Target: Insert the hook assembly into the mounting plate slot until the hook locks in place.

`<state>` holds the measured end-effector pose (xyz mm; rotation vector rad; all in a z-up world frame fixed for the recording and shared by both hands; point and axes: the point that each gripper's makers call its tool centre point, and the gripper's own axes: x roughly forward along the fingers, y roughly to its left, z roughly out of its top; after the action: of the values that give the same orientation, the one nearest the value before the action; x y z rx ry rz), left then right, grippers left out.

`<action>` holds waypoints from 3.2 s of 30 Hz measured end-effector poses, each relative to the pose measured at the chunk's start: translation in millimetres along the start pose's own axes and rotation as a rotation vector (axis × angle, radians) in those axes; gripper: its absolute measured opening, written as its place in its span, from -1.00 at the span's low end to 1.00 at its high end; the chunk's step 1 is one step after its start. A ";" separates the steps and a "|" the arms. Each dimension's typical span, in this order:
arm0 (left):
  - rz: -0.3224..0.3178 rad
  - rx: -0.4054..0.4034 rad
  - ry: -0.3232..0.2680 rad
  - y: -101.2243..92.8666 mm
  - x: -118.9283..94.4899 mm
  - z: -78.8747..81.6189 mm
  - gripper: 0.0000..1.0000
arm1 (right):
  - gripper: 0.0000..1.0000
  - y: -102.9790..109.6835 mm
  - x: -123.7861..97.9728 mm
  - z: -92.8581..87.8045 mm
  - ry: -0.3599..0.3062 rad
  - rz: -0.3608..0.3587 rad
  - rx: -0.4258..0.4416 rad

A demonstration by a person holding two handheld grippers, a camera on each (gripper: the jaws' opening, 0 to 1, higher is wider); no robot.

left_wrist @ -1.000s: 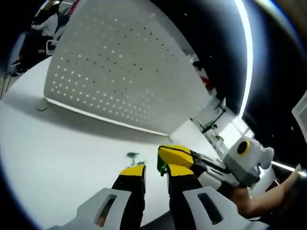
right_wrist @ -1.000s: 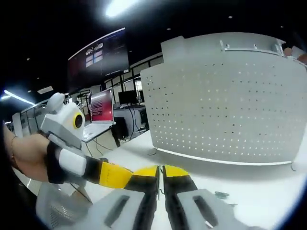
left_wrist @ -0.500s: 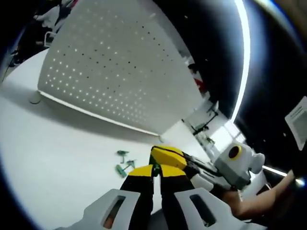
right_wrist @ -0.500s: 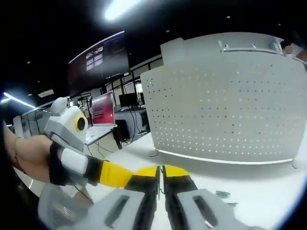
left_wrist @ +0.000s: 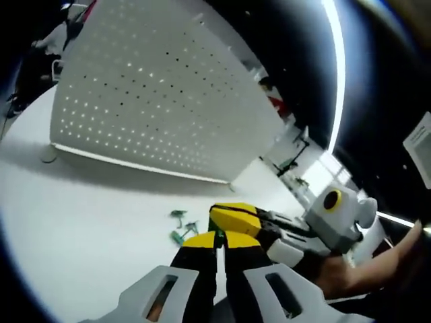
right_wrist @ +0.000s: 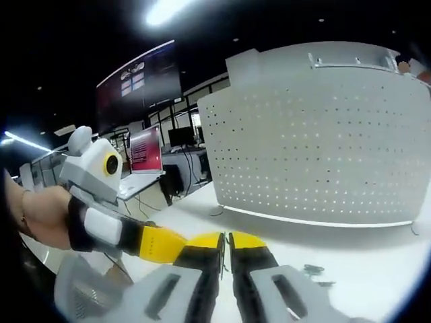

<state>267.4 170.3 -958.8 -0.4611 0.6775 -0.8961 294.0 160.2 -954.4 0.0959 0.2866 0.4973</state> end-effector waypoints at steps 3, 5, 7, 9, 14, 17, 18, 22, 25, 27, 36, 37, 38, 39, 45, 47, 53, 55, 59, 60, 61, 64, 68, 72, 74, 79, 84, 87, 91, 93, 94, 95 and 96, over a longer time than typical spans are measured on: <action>0.065 0.064 0.004 10.8 -2.1 2.0 -0.97 | -0.97 3.2 -2.0 8.7 -0.020 -0.003 -0.047; 0.077 0.047 -0.014 16.3 -3.7 5.6 -0.97 | -0.96 3.2 -6.7 17.3 -0.038 -0.009 -0.039; 0.100 0.046 -0.026 20.8 -7.0 9.1 -0.97 | -0.94 0.8 -11.0 21.5 -0.043 -0.018 -0.042; 0.126 0.065 -0.041 24.0 -10.3 14.2 -0.97 | -0.88 -4.7 -16.9 20.5 -0.036 -0.032 -0.047; 0.192 0.128 -0.078 31.4 -16.7 28.9 -0.97 | -0.85 -37.8 -45.3 -9.1 0.066 -0.143 -0.134; 0.219 0.160 -0.085 34.9 -18.2 37.4 -0.97 | -0.81 -54.3 -68.2 -25.7 0.098 -0.195 -0.108; 0.223 0.164 -0.089 34.9 -18.6 40.4 -0.97 | -0.78 -61.7 -78.2 -33.2 0.119 -0.221 -0.117; 0.246 0.214 -0.117 37.0 -20.2 58.4 -0.97 | -0.76 -79.7 -103.9 -57.7 0.207 -0.271 -0.214; 0.253 0.209 -0.148 39.7 -20.3 73.6 -0.97 | -0.75 -86.5 -118.0 -69.2 0.252 -0.290 -0.266; 0.279 0.224 -0.194 42.2 -22.5 89.9 -0.97 | -0.74 -78.5 -112.4 -54.9 0.195 -0.277 -0.303; 0.478 0.355 -0.373 52.8 -31.2 152.2 -0.97 | -0.72 -92.4 -104.6 -72.3 0.282 -0.352 -0.406; 0.494 0.375 -0.376 53.1 -30.4 155.6 -0.97 | -0.72 -93.0 -105.2 -73.0 0.287 -0.352 -0.390; 0.513 0.402 -0.381 54.3 -29.2 160.3 -0.97 | -0.72 -93.6 -105.3 -73.1 0.287 -0.352 -0.387; 0.533 0.411 -0.381 56.3 -28.9 162.2 -0.97 | -0.71 -93.1 -105.1 -73.8 0.287 -0.350 -0.386; 0.588 0.398 -0.423 65.5 -27.0 176.8 -0.97 | -0.67 -92.5 -104.8 -78.1 0.301 -0.346 -0.381; 0.589 0.396 -0.445 64.6 -24.7 185.1 -0.97 | -0.66 -92.7 -104.8 -78.4 0.300 -0.346 -0.378; 0.604 0.401 -0.550 57.0 -23.1 221.2 -0.97 | -0.67 -89.7 -103.6 -78.9 0.300 -0.333 -0.389; 0.609 0.417 -0.559 52.7 -20.8 231.4 -0.97 | -0.67 -89.2 -103.3 -79.5 0.301 -0.330 -0.387; 0.625 0.451 -0.578 48.7 -16.5 248.5 -0.96 | -0.67 -89.2 -103.2 -79.3 0.299 -0.331 -0.386; 0.629 0.453 -0.583 49.6 -15.0 253.1 -0.96 | -0.67 -89.4 -103.4 -79.1 0.298 -0.332 -0.386; 0.622 0.445 -0.583 50.3 -12.9 255.9 -0.96 | -0.67 -89.3 -103.3 -79.3 0.298 -0.332 -0.385; 0.635 0.439 -0.601 51.6 -10.3 265.6 -0.96 | -0.67 -89.3 -103.5 -78.6 0.295 -0.332 -0.384; 0.656 0.444 -0.612 55.0 -5.7 275.9 -0.96 | -0.67 -88.0 -104.0 -75.6 0.276 -0.330 -0.367; 0.667 0.442 -0.610 59.1 -1.6 283.5 -0.96 | -0.67 -87.1 -103.5 -74.5 0.264 -0.328 -0.355; 0.673 0.437 -0.610 61.6 0.9 287.3 -0.96 | -0.67 -86.3 -103.1 -73.8 0.258 -0.326 -0.353; 0.674 0.436 -0.614 61.9 5.5 292.9 -0.96 | -0.67 -87.8 -104.2 -70.9 0.249 -0.340 -0.353; 0.658 0.442 -0.604 60.4 14.4 295.4 -0.96 | -0.67 -87.3 -104.1 -70.0 0.245 -0.340 -0.354; 0.664 0.439 -0.602 61.2 17.1 298.0 -0.96 | -0.67 -87.7 -104.4 -69.5 0.241 -0.343 -0.354; 0.671 0.442 -0.588 65.1 20.6 298.3 -0.96 | -0.67 -86.9 -104.5 -68.2 0.233 -0.343 -0.356; 0.675 0.440 -0.587 66.8 20.1 297.4 -0.96 | -0.67 -87.4 -104.7 -67.4 0.230 -0.346 -0.355; 0.675 0.433 -0.591 67.6 20.0 297.2 -0.96 | -0.67 -87.6 -104.8 -67.0 0.229 -0.348 -0.354; 0.675 0.434 -0.589 68.1 20.5 297.1 -0.96 | -0.67 -87.9 -104.9 -66.8 0.227 -0.349 -0.355; 0.677 0.436 -0.584 69.0 21.1 297.0 -0.96 | -0.67 -87.9 -105.0 -66.5 0.224 -0.350 -0.355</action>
<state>524.5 216.9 -800.1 -0.0666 0.0639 -0.2188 226.4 33.9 -1005.9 -0.3535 0.4208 0.2044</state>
